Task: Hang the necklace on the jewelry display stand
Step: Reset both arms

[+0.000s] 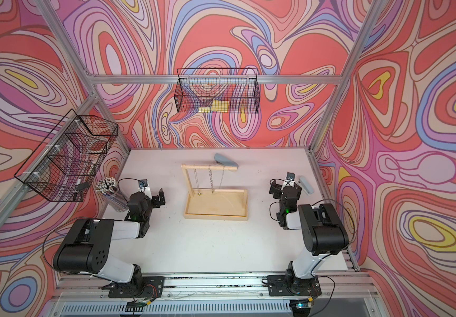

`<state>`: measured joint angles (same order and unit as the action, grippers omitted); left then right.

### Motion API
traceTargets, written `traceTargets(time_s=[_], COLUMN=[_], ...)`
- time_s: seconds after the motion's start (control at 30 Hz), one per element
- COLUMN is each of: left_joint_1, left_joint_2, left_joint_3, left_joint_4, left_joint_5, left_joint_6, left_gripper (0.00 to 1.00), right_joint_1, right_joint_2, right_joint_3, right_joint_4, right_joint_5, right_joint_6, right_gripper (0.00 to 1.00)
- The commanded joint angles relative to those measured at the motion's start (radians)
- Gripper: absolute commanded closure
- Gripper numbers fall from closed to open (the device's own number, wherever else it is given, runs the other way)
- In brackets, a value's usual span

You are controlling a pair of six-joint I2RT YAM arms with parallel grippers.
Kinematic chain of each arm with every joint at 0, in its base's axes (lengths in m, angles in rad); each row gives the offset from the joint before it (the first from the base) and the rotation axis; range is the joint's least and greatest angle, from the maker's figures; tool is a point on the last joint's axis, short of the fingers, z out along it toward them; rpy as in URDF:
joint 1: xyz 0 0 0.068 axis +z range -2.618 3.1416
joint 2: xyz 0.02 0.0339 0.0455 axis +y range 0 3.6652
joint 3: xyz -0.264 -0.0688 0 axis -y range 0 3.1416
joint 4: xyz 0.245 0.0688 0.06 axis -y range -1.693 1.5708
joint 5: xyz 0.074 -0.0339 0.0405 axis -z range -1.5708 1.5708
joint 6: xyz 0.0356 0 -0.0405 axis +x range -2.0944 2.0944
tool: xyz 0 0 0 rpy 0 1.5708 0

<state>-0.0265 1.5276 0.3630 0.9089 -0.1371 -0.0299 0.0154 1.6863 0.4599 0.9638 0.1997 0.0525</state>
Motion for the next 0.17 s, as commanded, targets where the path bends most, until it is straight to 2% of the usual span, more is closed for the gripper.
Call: traceTargets(time_s=[0.0,0.13], left_joint_1=[-0.003,-0.004], left_joint_2=[0.011,0.011], left_joint_3=[0.008,0.008], left_joint_4=[-0.01,-0.01], left_joint_5=[-0.01,-0.012], left_joint_6=[-0.005,-0.006], left_gripper=[0.01,0.01], right_joint_1=[0.004,0.005], right_joint_2=[0.018,0.013], right_joint_3=[0.011,0.002], right_joint_4=[-0.013,0.004], right_joint_5=[-0.05,-0.047], right_joint_6=[-0.017,-0.019], right_gripper=[0.02,0.02])
